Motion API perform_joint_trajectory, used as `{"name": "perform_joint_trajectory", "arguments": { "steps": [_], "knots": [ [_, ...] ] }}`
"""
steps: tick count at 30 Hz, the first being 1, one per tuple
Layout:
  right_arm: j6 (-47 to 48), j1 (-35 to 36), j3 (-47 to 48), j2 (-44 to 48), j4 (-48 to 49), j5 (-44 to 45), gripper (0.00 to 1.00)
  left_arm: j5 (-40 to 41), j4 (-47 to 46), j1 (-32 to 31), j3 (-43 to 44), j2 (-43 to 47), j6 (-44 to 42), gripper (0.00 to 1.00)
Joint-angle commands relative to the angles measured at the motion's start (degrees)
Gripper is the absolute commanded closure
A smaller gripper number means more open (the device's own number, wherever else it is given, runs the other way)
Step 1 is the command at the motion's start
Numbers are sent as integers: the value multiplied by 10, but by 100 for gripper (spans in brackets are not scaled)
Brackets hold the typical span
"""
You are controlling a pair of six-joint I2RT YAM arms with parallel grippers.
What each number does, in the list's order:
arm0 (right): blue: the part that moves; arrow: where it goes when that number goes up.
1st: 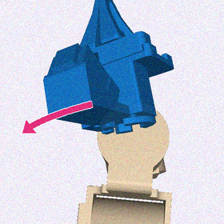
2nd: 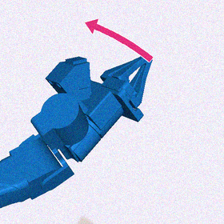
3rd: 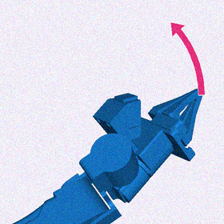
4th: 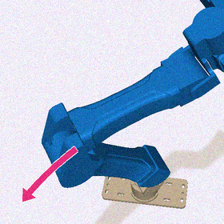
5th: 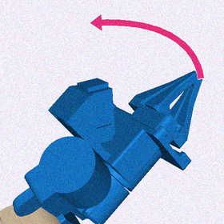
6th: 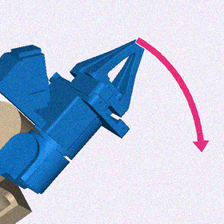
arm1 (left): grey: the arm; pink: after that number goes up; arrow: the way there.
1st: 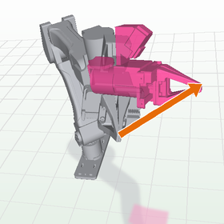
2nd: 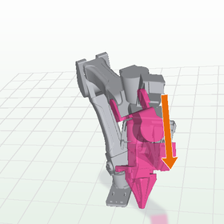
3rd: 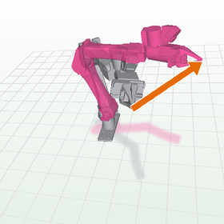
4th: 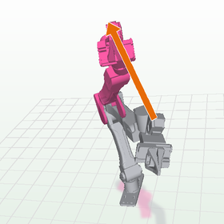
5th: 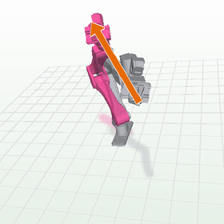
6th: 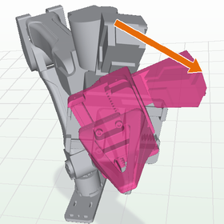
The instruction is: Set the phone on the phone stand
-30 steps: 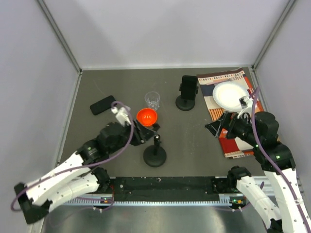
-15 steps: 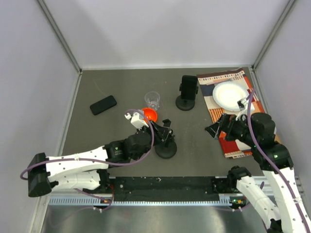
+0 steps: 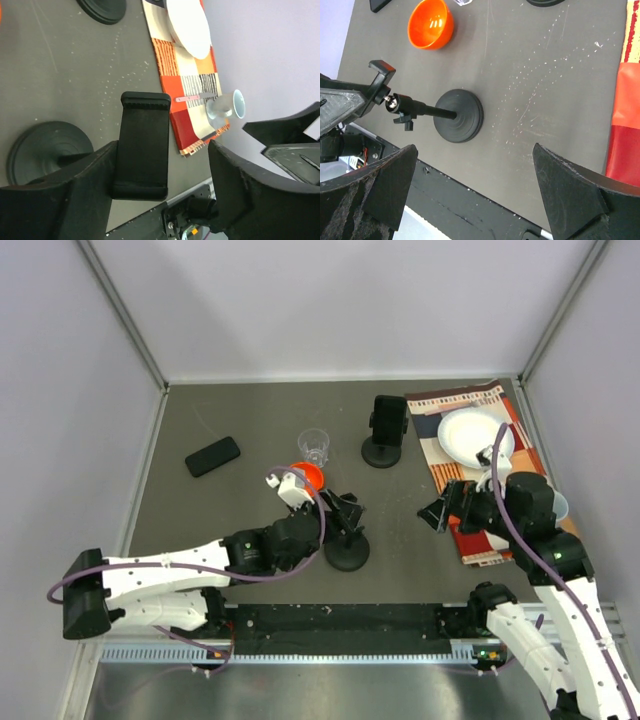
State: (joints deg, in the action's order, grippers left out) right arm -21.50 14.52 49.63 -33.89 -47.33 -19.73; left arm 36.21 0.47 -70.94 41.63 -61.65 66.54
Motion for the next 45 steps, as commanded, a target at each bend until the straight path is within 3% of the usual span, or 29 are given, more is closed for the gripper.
{"name": "perform_joint_trajectory", "arguments": {
  "steps": [1, 7, 10, 15, 17, 19, 20, 24, 25, 27, 29, 32, 38, 40, 42, 45],
  "knots": [
    [21, 3, 0, 5, 21, -21, 1, -67, -41, -3, 37, 21, -48, 22],
    [1, 13, -6, -7, 31, -65, 1, -128, -22, -3, 7, 70, -132, 18],
    [-20, 73, -19, -15, 53, -25, 1, -117, -5, 13, -32, 128, -159, 14],
    [-55, 227, -21, -78, 104, 60, 1, -111, 122, 34, -42, 219, -177, 14],
    [-57, 281, -19, -93, 115, 87, 2, -107, 131, 43, -40, 254, -220, 16],
    [-57, 303, -26, -110, 132, 98, 8, -106, 162, 65, -19, 269, -260, 19],
    [-60, 315, -31, -116, 144, 96, 16, -122, 166, 79, -11, 273, -273, 21],
    [-96, 412, -76, -158, 215, 163, 19, -343, 181, 212, 48, 204, -337, 22],
    [-115, 428, -85, -175, 264, 178, 19, -453, 183, 263, 58, 184, -344, 22],
    [-130, 456, -100, -194, 304, 220, 30, -507, 185, 288, 82, 131, -363, 21],
    [-137, 492, -97, -231, 333, 251, 33, -548, 183, 295, 100, 92, -379, 25],
    [-151, 509, -93, -273, 346, 297, 34, -549, 178, 295, 101, 67, -389, 37],
    [-159, 509, -90, -286, 379, 333, 46, -513, 173, 296, 65, 100, -380, 42],
    [-163, 509, -97, -281, 382, 353, 56, -497, 187, 297, 61, 127, -368, 33],
    [-164, 507, -110, -271, 398, 358, 59, -488, 197, 298, 60, 144, -351, 20],
    [-154, 488, -117, -272, 412, 341, 65, -508, 194, 298, 61, 156, -334, 16]
  ]
}}
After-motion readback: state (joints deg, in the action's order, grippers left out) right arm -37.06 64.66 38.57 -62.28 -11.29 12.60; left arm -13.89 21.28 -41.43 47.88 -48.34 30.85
